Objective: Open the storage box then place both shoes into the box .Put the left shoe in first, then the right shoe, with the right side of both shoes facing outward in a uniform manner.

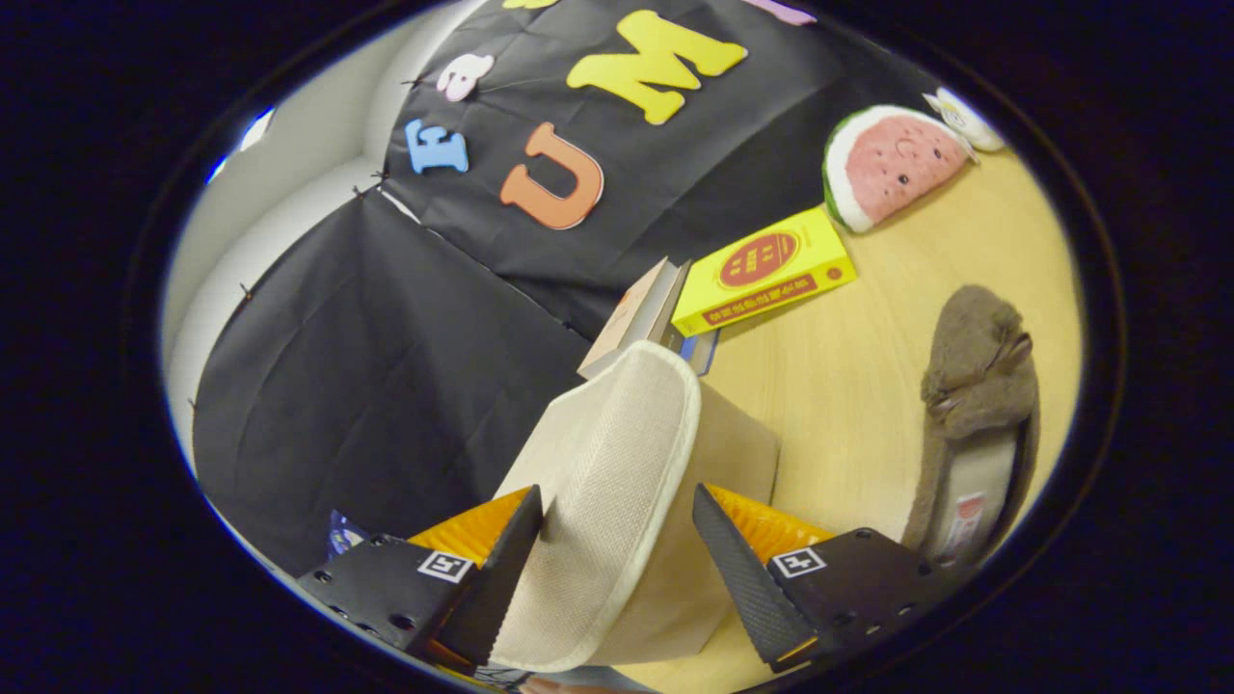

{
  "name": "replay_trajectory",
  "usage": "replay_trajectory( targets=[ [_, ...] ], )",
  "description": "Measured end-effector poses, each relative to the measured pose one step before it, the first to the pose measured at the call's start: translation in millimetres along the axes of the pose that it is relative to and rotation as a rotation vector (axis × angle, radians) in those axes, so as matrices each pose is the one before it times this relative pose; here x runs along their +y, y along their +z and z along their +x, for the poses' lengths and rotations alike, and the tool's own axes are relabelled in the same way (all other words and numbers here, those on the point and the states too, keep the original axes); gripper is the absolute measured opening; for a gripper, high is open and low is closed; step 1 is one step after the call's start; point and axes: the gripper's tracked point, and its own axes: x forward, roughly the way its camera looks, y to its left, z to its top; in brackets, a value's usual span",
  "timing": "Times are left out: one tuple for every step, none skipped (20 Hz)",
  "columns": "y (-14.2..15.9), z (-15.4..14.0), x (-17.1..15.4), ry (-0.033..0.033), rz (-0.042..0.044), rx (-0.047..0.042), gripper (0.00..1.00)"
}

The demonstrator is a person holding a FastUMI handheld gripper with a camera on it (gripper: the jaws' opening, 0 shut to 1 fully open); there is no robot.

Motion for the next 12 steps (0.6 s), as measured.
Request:
replay_trajectory(
  targets=[
    [-0.75,2.94,3.71,0.02392,0.03313,0.01009,0.95],
    [1.09,0.19,-0.37,-0.00617,0.02366,0.00764,0.89],
    [-3.46,2.64,-0.73,-0.00637,0.01513,0.00784,0.83],
    [3.09,-4.69,-1.59,-0.01001,0.00202,0.00664,0.77],
    [0.81,-3.24,1.73,-0.01988,-0.00376,0.00435,0.71],
    [2.14,-3.07,1.46,-0.01311,-0.00993,-0.00297,0.66],
    [2.08,-3.50,0.93,-0.02330,-0.01571,-0.01111,0.57],
    [3.91,-2.73,-0.74,-0.01320,-0.00839,-0.00548,0.48],
    [4.91,-5.87,3.14,-0.00488,0.00315,-0.01925,0.38],
    [4.45,-6.15,5.63,0.01454,0.01962,0.00289,0.29],
    [0.13,-0.82,0.61,-0.02240,-0.00970,0.00406,0.19],
    [-0.14,-0.97,2.71,-0.01253,-0.03315,-0.00356,0.16]
  ],
)
